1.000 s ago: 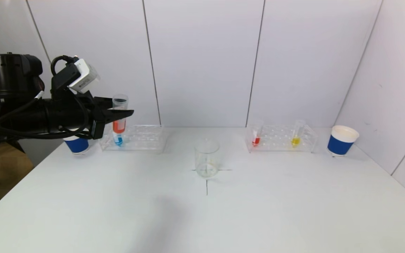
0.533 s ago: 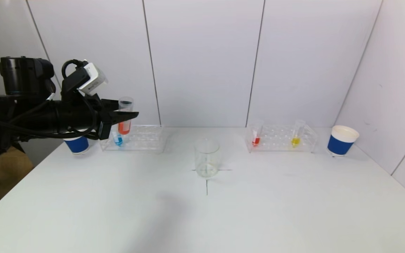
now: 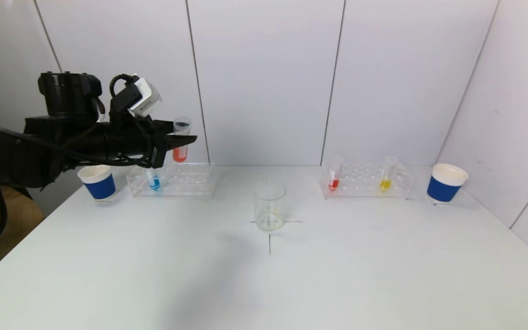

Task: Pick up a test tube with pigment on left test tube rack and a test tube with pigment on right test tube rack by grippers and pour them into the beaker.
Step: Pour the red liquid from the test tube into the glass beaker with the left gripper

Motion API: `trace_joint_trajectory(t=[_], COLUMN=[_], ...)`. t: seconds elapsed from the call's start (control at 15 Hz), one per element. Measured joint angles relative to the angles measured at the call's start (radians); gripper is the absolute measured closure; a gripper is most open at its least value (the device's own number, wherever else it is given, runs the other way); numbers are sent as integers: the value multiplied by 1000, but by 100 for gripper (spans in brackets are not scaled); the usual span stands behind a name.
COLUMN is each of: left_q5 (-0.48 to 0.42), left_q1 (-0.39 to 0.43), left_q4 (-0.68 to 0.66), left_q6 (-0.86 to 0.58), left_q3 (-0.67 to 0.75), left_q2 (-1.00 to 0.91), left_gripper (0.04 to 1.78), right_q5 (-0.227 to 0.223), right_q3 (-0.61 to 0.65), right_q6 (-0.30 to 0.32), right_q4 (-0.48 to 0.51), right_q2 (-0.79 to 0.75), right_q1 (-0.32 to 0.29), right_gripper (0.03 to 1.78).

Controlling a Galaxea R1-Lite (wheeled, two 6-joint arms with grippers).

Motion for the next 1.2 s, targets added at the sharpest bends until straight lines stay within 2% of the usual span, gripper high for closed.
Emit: trace_joint_trajectory(t=[0.47,0.73,1.0,1.2], left_q5=[-8,-36,-64,-95], left_q1=[-70,-120,-134,-140], left_q4=[2,27,71,84], left_q6=[20,181,278,365], left_q3=[-389,-558,-731,-790], left_q2=[294,440,553,633], left_gripper=[136,136,136,136], right_q5=[0,0,0,0], right_q3=[0,0,0,0], right_q6=[0,0,0,0], right_q4=[0,0,0,0], right_q2=[0,0,0,0], right_q1=[-1,0,0,0], right_gripper=[4,4,4,4])
